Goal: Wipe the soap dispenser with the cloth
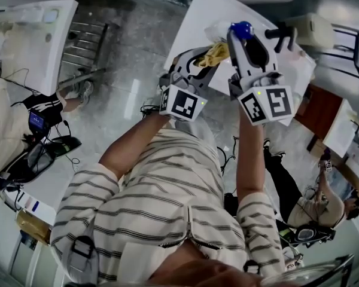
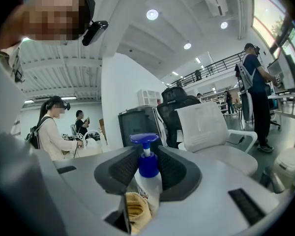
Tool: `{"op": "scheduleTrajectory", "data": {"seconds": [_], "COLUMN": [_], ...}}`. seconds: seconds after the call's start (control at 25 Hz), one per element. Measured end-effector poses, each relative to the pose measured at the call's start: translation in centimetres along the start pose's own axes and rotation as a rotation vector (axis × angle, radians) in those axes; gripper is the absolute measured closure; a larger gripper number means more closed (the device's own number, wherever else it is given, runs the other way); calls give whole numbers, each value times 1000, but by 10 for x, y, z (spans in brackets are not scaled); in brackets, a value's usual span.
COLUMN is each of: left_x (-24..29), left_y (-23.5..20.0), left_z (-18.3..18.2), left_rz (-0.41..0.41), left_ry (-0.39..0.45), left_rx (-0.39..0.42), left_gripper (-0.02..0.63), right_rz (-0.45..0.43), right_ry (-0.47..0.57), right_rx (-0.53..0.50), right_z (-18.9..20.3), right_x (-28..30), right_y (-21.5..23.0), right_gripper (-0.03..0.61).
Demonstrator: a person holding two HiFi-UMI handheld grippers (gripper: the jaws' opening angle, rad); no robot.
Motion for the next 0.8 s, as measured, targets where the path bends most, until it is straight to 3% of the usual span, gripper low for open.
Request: {"op": "scheduleTrajectory", "data": {"seconds": [0.48,0.8], "left_x": [-11,-8], "left_y": [-15,-30], "left_z": [22,22], "left_rz": [-49,-86], "left_ry": [-34,-21], "left_rx": [0,-65], "left_gripper": [517,517], "right_rz": [-14,-8], "right_ry": [11,3], "right_rx": [-3,8], "right_z": [-4,1], "right_x": [-13,-16], "right_y": [-2,6], "right_gripper": [459,459]}}
Point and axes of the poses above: the fingertips, and each gripper's own axes: x forward along the fingers, y to its right, z out of its underside, the point moved 4 cm from there along -x, backward along the fingers, and after that the axes turned 10 degrees about x, right-handed, at the moved point
